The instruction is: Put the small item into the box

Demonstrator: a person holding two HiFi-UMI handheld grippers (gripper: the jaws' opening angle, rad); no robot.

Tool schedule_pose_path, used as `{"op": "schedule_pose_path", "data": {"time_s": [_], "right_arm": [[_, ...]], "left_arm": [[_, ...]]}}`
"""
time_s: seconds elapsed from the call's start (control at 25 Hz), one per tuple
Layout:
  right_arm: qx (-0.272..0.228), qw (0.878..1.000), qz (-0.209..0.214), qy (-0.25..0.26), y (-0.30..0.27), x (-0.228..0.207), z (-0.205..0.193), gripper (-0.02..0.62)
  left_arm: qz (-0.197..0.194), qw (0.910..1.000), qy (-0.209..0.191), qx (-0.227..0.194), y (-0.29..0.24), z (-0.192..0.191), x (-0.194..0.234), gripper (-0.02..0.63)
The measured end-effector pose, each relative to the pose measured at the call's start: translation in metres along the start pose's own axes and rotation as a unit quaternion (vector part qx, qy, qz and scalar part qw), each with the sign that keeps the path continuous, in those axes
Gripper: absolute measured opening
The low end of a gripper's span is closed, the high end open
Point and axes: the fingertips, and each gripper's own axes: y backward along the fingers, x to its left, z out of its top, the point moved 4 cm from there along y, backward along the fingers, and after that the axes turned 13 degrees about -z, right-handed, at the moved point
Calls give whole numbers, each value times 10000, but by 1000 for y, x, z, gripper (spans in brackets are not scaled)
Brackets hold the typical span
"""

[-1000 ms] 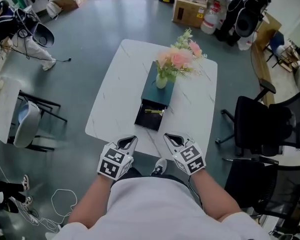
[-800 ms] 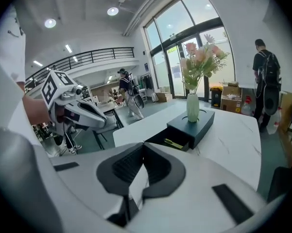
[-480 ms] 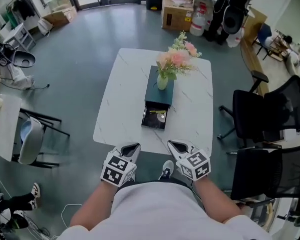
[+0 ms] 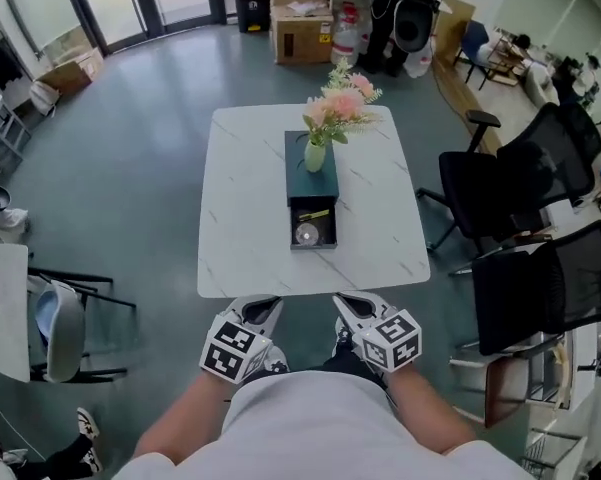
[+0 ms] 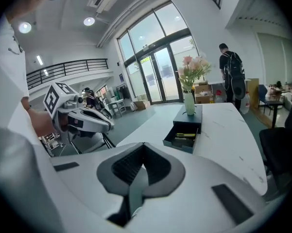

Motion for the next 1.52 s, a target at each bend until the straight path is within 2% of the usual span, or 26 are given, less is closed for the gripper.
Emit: {"op": "schedule_pose_path", "data": {"time_s": [0.16, 0.32, 0.8, 1.52], "right_arm": [[-99, 9995, -263, -118, 9, 12, -5, 15], [-146, 9993, -315, -109, 17, 17, -5, 15], [-116, 9998, -113, 119, 35, 3, -6, 15], [35, 9998, 45, 204, 34, -12, -15, 15]], "left_arm": [[-89, 9998, -189, 15, 11, -4, 5, 17], [-106, 9997, -202, -116, 18, 1, -1, 17], [126, 9995, -98, -260, -2, 11, -15, 17], [232, 9995, -79, -179, -9, 8, -28, 17]]}}
